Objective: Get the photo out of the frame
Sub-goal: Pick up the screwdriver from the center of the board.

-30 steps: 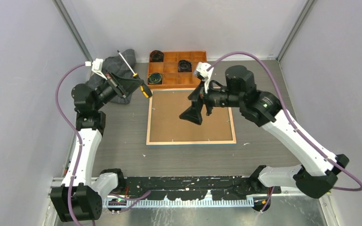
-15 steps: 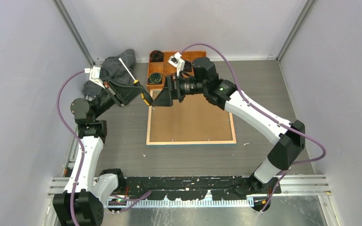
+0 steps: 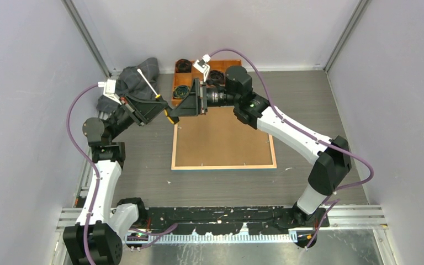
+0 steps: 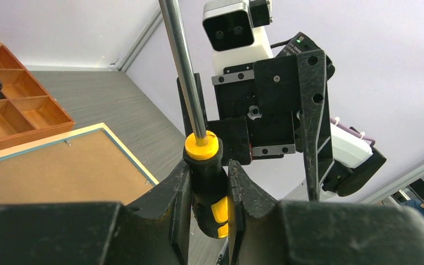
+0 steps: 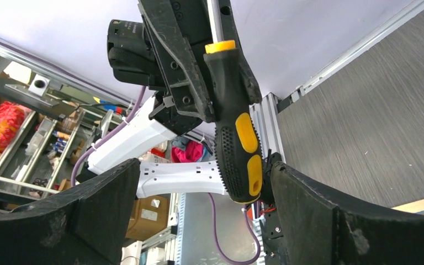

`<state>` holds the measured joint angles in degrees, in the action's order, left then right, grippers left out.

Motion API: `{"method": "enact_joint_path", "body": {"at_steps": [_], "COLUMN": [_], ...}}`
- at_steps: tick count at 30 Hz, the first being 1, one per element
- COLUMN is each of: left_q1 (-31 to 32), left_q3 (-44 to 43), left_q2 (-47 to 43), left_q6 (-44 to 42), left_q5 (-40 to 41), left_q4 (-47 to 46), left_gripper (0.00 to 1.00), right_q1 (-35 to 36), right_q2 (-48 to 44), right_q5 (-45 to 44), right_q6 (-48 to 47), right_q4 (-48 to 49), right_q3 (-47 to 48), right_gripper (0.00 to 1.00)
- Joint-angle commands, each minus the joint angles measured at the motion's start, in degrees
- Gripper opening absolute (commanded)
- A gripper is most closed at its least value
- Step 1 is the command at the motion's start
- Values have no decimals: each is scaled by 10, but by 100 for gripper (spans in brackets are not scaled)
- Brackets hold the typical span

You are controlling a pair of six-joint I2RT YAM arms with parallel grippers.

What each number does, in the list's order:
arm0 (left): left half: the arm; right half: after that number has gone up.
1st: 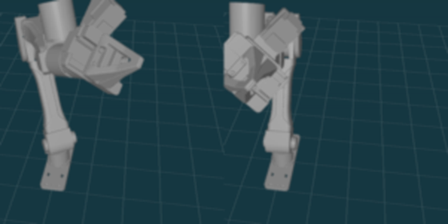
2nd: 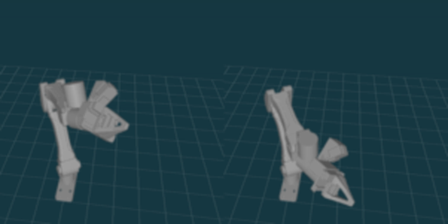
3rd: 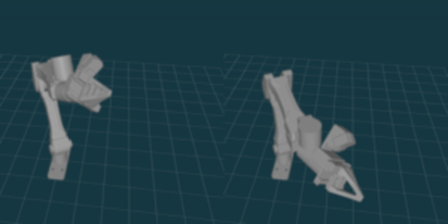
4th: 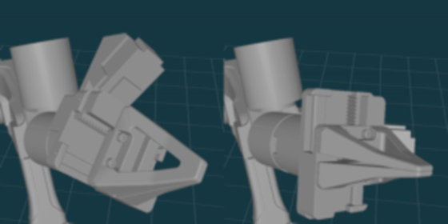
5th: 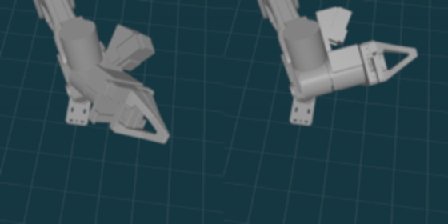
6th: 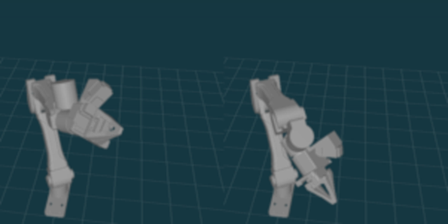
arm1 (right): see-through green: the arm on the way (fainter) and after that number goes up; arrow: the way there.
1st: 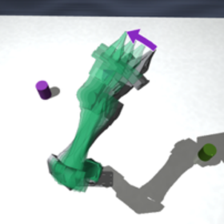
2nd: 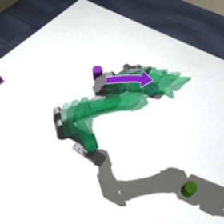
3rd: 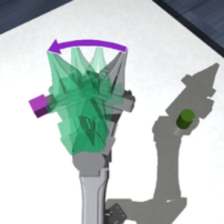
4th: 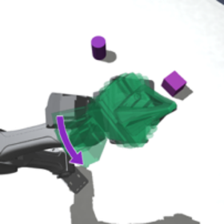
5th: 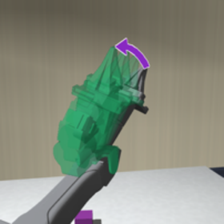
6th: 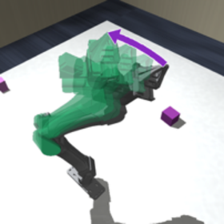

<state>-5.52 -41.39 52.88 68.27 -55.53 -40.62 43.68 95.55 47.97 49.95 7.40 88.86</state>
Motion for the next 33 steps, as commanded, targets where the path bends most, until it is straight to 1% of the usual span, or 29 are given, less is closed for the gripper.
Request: {"method": "enact_joint_path", "body": {"at_steps": [1, 7, 10, 15, 20, 22, 23, 25, 26, 28, 29, 30, 31, 32, 33], "left_q1": [-7, -8, -8, -9, -10, -10, -10, -10, -11, -14, -18, -22, -24, -25, -26], "left_q3": [1, 5, 9, 8, 10, 10, 10, 10, 10, 8, 4, -3, -11, -18, -31], "left_q2": [-14, -16, -16, -16, -17, -17, -17, -17, -18, -19, -19, -20, -20, -20, -21], "left_q6": [17, 23, 21, 21, 21, 20, 20, 20, 20, 22, 25, 28, 29, 26, 20], "left_q5": [5, 9, 9, 9, 10, 10, 10, 11, 11, 13, 16, 16, 13, 6, 0], "left_q4": [-57, -62, -62, -62, -62, -62, -62, -62, -63, -62, -61, -59, -54, -47, -38], "left_gripper": [0, 1, 0, 1, 0, 0, 1, 0, 0, 1, 1, 3, 12, 23, 37], "right_q1": [7, 9, 9, 10, 15, 17, 18, 17, 17, 17, 16, 15, 13, 9, 4], "right_q2": [-3, -1, 7, 22, 35, 37, 38, 38, 37, 29, 23, 12, -4, -14, -36], "right_q5": [8, -7, -2, 14, 18, 20, 22, 25, 26, 29, 27, 18, 6, -2, -24], "right_q6": [25, 6, 25, 80, 87, 91, 92, 97, 95, 72, 42, 4, -36, -79, -119], "right_q4": [52, 52, 66, 120, 125, 130, 133, 138, 139, 122, 97, 58, 19, -22, -58], "right_q3": [-14, -39, -37, -34, -27, -27, -27, -26, -26, -26, -26, -26, -26, -29, -33], "right_gripper": [92, 91, 83, 75, 73, 70, 67, 56, 48, 28, 19, 13, 6, 3, 1]}}
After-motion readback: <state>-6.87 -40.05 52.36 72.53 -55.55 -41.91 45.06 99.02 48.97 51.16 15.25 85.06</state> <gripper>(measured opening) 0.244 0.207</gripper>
